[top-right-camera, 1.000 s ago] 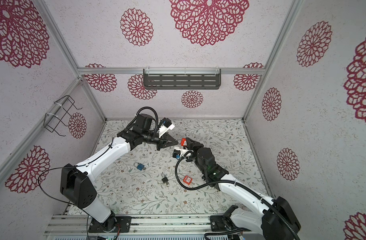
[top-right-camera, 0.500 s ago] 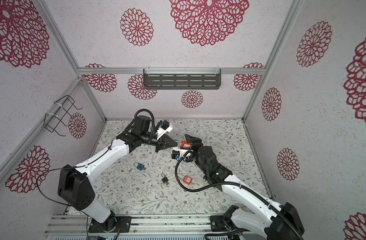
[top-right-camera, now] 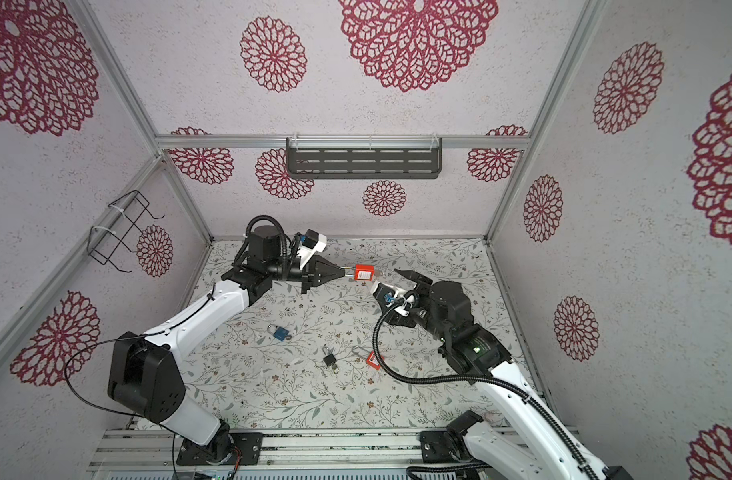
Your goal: Lock with the key
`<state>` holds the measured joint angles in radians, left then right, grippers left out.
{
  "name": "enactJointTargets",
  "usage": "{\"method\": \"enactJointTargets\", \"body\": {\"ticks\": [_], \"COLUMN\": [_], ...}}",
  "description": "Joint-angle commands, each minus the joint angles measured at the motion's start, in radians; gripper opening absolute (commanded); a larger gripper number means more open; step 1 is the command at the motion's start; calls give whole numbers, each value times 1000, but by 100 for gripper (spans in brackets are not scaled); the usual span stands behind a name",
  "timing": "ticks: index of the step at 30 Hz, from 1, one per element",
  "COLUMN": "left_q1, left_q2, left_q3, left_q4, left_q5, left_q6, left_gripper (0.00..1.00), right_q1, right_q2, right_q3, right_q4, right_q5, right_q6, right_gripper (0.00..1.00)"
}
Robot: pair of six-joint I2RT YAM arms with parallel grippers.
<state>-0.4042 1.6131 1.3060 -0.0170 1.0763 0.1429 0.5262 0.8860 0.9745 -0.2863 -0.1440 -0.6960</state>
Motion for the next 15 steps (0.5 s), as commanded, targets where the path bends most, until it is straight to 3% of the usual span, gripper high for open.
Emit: {"method": "enactJointTargets", "body": {"ticks": [1,9,15], "left_q1": [22,44,45], "left_q2": [-44,-64,-63], "left_q3": [-41,-124,-134], "left_q4": [135,310,360], "left_q5": [58,106,132], "left_q6": [-19,-61,-91], "left_gripper": [0,0,0], "right_q1": [-100,-290,-327], "right_q2": [23,124,231], "right_q3": [55,131,215], "right_q4": [-162,-215,-204], "right_q5": [-262,-626,-810], "right_q6": [199,378,483], "right_gripper": [75,60,51]}}
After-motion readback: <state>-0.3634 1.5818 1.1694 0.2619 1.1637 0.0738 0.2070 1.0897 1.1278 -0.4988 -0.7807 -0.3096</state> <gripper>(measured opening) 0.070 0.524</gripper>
